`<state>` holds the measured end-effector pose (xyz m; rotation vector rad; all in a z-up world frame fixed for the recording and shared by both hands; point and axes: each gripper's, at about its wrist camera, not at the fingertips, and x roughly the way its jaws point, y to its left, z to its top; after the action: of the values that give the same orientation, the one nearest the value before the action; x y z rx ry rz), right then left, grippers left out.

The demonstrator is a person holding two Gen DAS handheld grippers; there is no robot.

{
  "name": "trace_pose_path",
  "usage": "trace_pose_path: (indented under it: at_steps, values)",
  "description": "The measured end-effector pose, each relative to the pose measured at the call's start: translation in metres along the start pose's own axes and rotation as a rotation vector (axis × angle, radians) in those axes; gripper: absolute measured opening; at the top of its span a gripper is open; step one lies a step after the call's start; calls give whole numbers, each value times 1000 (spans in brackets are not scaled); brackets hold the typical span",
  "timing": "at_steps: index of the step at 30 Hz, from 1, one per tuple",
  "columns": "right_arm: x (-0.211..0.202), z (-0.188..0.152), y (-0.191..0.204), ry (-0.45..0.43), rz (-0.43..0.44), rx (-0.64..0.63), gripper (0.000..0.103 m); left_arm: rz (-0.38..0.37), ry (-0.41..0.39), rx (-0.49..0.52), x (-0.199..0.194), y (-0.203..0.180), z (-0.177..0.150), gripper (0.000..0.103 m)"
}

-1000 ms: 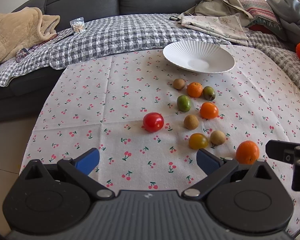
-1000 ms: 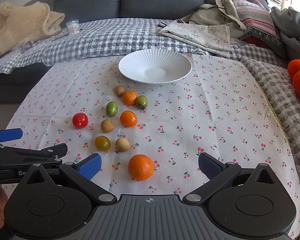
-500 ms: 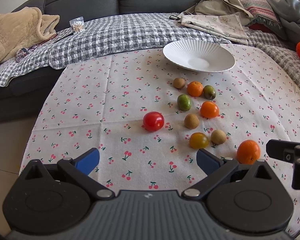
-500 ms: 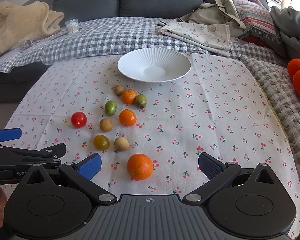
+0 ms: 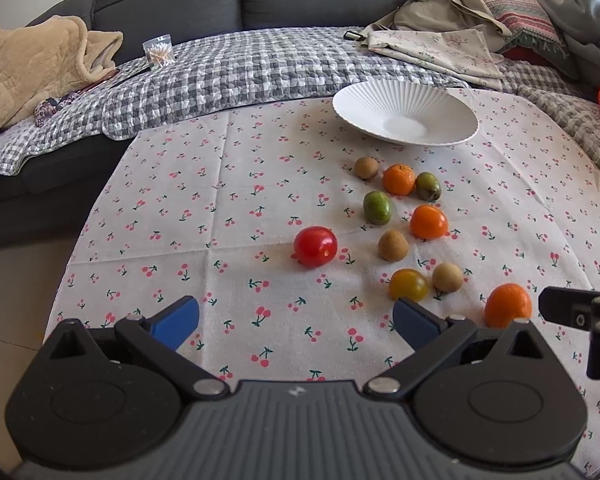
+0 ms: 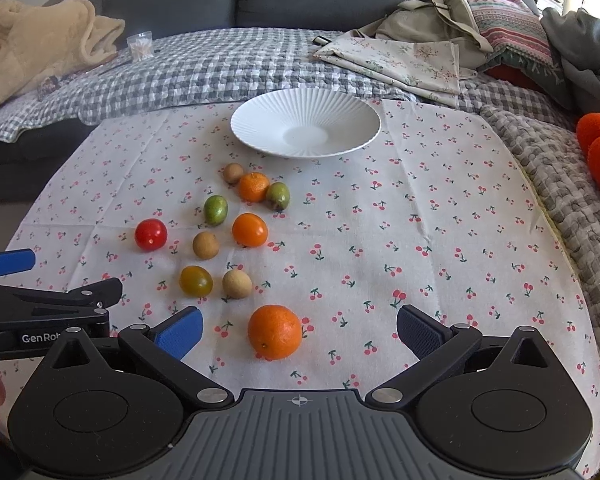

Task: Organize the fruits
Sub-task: 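Move both tools toward the fruit on the cherry-print cloth, then grasp the red tomato with the left tool while the right tool grasps the mandarin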

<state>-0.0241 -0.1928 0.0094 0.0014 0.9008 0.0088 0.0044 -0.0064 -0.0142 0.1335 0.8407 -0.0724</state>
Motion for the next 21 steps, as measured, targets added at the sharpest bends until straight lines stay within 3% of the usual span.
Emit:
trace_pose_path:
  at_steps: [9,15,21]
  values:
    - [21,-1,-23,76,77,95,103,13,11,-75,16,28,7,102]
    - [36,-6,-18,101,95,67,102,-10,33,-100,31,32,7,101]
    - [55,-9,-10,130,92,46,92,-37,45,-84,44,24,11,100]
